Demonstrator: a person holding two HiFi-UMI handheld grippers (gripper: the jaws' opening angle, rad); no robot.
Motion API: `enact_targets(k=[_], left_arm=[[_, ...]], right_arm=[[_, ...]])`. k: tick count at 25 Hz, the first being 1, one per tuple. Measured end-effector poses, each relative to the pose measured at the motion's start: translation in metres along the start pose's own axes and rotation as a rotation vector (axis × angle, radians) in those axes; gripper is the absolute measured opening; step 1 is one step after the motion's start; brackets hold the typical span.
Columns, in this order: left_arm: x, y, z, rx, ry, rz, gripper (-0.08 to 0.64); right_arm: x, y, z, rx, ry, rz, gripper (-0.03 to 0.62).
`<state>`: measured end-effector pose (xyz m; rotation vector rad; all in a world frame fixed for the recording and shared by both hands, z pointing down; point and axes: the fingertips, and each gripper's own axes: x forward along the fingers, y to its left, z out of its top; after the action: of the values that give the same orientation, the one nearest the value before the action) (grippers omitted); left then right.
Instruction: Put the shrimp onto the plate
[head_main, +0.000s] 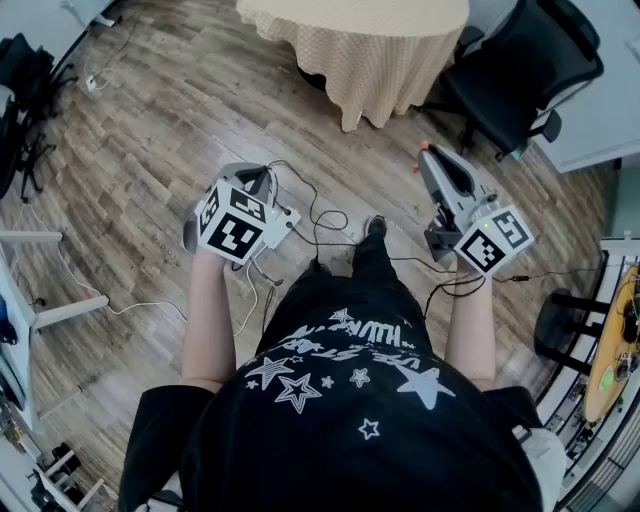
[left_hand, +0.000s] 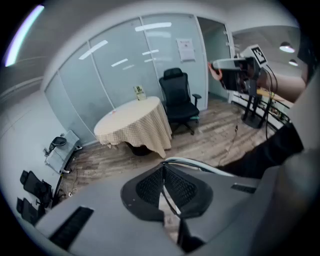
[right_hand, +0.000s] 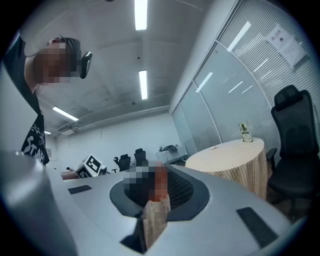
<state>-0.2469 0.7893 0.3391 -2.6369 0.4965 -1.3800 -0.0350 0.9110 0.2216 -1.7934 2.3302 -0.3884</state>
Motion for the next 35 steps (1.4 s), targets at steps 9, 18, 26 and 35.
enact_targets(k=[9, 18, 26, 35], left_arm=[[-0.043, -0.036, -0.047, 0.316, 0.271, -0.308, 0.009], [-0.098, 0.033, 0.103, -0.125, -0.781, 0.153, 0.009], [-0.087, 0.025, 0.107, -0.189, -0.772, 0.127, 0.009], [-0.077, 0.022, 0.109, -0.187, -0.752, 0.106, 0.009]], right_arm=[[-0.001, 0.003, 0.003, 0.002, 0.002, 0.011, 0.058], [0.016, 0.007, 0.004, -0.006, 0.005, 0.023, 0.058], [0.024, 0.006, 0.001, -0.003, 0.013, 0.043, 0.058], [0.031, 0.004, 0.001, -0.009, 0.024, 0.044, 0.058]])
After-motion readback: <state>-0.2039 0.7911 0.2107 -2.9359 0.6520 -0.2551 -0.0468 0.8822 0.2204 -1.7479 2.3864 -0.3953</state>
